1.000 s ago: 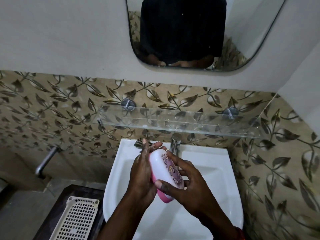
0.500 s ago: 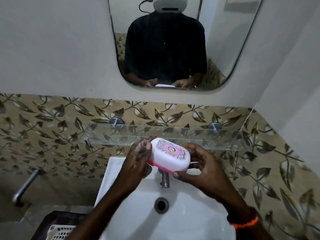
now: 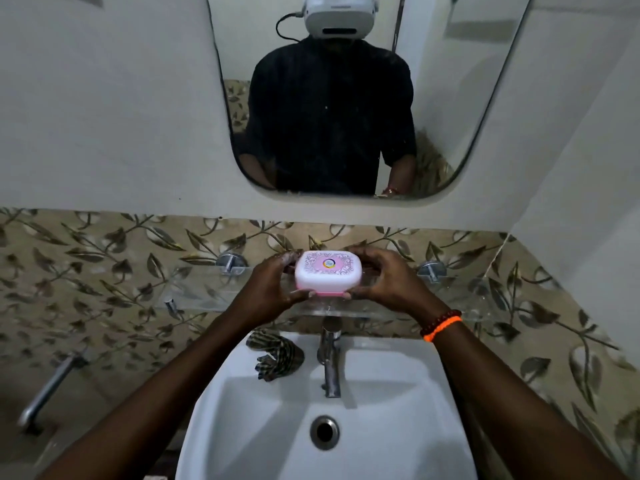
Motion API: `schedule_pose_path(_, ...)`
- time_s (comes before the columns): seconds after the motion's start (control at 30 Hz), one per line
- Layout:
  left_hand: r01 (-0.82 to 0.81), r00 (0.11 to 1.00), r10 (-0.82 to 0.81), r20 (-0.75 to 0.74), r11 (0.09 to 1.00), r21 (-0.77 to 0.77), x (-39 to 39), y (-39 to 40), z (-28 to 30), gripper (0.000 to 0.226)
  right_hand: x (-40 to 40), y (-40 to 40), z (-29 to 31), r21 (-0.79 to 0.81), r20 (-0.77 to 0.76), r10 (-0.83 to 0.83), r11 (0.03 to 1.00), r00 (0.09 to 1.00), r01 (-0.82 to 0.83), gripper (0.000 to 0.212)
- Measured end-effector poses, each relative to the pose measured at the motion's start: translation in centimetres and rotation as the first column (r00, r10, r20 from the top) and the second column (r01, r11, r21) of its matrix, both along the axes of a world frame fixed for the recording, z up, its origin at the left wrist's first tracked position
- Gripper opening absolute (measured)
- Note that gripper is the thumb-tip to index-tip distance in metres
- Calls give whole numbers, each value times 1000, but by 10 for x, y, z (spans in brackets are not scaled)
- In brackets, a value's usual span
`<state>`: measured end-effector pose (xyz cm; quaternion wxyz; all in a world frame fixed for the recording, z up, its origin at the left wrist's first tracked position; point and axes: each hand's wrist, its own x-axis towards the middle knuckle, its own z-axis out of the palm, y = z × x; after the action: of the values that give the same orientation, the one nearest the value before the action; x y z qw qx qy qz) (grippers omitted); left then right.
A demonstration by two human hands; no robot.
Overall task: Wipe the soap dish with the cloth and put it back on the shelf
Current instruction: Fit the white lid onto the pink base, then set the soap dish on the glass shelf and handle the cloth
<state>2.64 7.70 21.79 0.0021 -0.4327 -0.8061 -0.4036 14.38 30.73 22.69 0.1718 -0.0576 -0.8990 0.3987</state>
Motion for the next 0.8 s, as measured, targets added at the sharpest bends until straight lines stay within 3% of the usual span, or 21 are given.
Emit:
schedule_pose_path(0.23, -4, 1000, 4, 16, 1000, 4, 0, 0, -1, 72, -4, 6, -14, 5, 58, -4, 1000, 998, 3, 93)
schedule_pose_path(0.6, -33, 998, 31, -53, 999, -41, -3, 2, 3, 72, 3, 2, -10, 70, 52, -19, 997, 998, 15, 77)
schedule_pose_path(0.8, -42, 998, 37, -55, 996, -83, -8, 2, 1, 72, 9, -2, -10, 100, 69, -46, 994, 997, 39, 84)
